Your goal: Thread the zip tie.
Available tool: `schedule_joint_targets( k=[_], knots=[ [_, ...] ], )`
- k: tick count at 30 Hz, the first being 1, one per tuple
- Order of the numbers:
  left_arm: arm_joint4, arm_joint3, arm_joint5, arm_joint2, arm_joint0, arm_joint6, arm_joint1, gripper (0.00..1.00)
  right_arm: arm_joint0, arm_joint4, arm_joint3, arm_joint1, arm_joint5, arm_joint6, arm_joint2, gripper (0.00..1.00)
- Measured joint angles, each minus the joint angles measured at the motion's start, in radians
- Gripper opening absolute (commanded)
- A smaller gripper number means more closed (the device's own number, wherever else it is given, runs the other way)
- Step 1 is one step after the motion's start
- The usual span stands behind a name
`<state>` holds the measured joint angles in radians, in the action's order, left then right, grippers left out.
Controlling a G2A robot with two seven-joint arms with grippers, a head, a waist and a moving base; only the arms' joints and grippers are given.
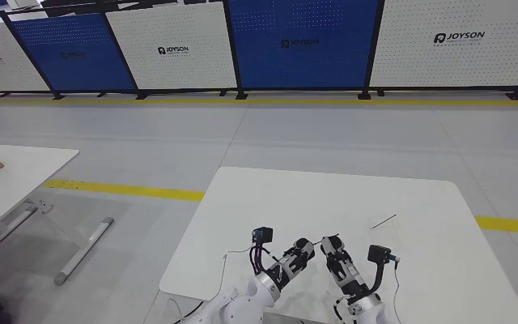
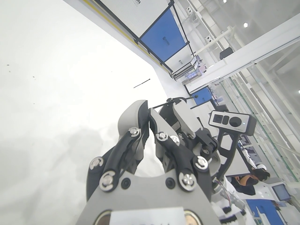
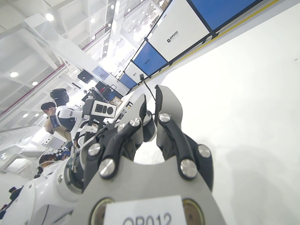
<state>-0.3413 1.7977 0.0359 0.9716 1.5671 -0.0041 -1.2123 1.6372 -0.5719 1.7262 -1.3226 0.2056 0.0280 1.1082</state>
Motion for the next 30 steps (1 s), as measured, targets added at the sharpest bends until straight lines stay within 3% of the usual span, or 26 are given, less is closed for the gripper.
schedule_joint_targets(
  k=[4, 30],
  knots=[
    [-0.012, 0.002, -0.002, 0.0, 0.004, 0.007, 0.0, 0.0, 0.001, -0.001, 0.001, 0.0, -0.003, 0.003, 0.0, 0.0],
    [-0.05, 0.025, -0.018, 0.008, 0.022, 0.014, 0.002, 0.0, 0.0, -0.008, -0.009, 0.002, 0.014, -0.003, 0.001, 0.0]
  ],
)
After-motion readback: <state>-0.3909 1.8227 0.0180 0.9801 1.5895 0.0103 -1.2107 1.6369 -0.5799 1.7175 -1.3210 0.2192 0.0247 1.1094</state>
